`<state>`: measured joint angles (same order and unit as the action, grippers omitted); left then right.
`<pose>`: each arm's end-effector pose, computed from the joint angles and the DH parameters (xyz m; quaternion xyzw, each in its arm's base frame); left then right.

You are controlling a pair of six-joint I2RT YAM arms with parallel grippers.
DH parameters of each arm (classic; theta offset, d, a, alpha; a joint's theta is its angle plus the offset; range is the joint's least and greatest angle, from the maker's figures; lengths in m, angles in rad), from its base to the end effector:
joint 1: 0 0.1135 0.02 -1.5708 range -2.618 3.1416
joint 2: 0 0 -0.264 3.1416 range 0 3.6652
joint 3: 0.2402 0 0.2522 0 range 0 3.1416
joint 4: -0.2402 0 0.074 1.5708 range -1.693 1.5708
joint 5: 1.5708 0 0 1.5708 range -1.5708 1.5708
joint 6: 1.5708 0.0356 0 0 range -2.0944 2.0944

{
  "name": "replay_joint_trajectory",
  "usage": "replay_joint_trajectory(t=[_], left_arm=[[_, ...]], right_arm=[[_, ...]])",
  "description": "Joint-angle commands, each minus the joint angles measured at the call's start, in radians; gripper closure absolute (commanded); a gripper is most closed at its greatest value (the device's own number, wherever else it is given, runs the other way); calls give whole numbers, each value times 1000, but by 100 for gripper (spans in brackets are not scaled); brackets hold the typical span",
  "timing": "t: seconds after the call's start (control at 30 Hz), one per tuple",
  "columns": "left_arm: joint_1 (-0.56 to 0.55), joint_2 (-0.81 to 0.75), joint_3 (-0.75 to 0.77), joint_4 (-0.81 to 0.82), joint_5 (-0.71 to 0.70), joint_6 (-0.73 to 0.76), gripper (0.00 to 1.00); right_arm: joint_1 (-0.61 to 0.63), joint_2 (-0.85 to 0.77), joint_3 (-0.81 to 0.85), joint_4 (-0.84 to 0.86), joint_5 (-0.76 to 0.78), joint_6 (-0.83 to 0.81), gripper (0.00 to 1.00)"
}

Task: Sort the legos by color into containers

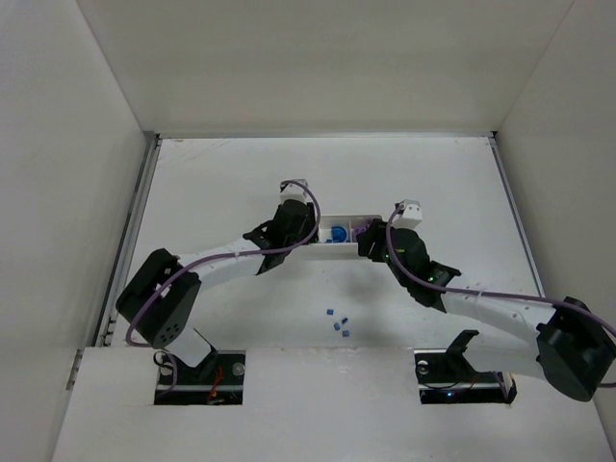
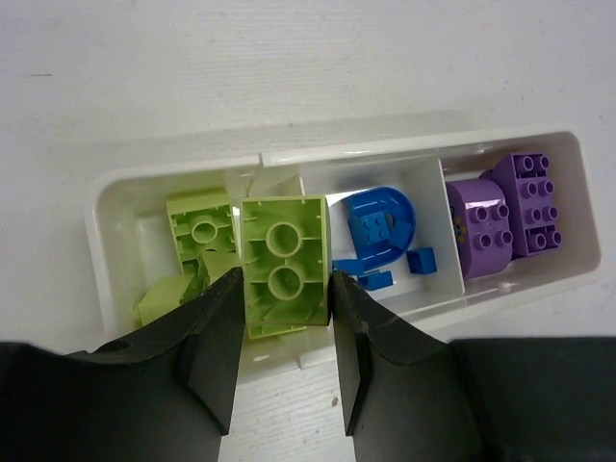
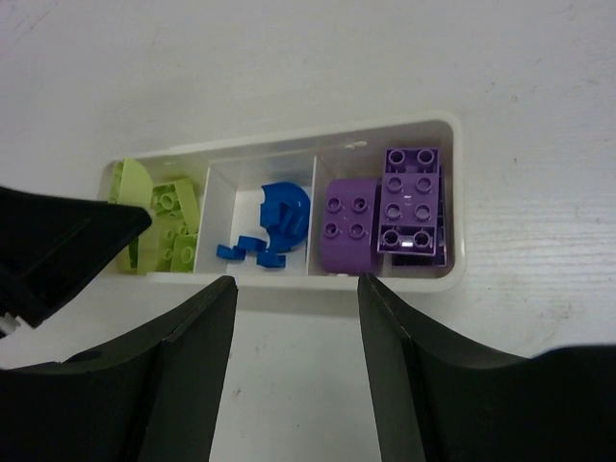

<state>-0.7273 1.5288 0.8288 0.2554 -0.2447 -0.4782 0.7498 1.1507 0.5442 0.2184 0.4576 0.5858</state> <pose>0.2544 -0.2149 0.2187 0.0396 0.8409 -0.2153 0.4950 0.1906 0.1560 0.2241 0.0598 0.8162 0.1884 0.5429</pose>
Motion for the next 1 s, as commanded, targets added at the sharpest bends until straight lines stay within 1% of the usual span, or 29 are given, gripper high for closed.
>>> replay_joint_trajectory(t=[0.0, 0.17, 0.27, 0.33, 0.4, 0.53, 0.63, 0.73, 0.8, 0.83, 0.9, 0.93, 0.97], left_arm=[[-2, 20, 56, -16, -33, 50, 78], [4, 71, 104, -73, -53, 50, 74], [-4, 85, 116, -87, -77, 50, 68], [-7, 80, 119, -99, -94, 53, 63], [-13, 62, 112, -99, -107, 56, 57], [-19, -5, 86, -100, -113, 66, 50], [-21, -59, 53, -90, -113, 63, 47], [-22, -113, 27, -100, -113, 59, 47], [-30, -162, -2, -100, -113, 53, 47], [-36, -195, -22, -100, -113, 44, 48], [-53, -255, -54, -105, -105, 35, 53], [-68, -286, -72, -107, -104, 32, 57], [-88, -314, -91, -107, -103, 32, 59]], right_arm=[[39, -32, -16, 52, 16, 23, 40], [81, -81, -58, 38, 9, 39, 38], [118, -109, -79, 10, 10, 55, 39], [145, -124, -87, -10, 7, 60, 44], [191, -140, -92, -43, 6, 51, 50], [292, -174, -82, -181, 6, 66, 67], [366, -171, -75, -264, 4, 94, 71], [449, -141, -70, -330, -7, 138, 71], [502, -109, -70, -347, -16, 149, 68], [525, -92, -69, -355, -14, 157, 64], [562, -59, -66, -369, -7, 190, 51], [581, -40, -66, -364, -5, 203, 47], [587, -28, -66, -360, -5, 207, 47]])
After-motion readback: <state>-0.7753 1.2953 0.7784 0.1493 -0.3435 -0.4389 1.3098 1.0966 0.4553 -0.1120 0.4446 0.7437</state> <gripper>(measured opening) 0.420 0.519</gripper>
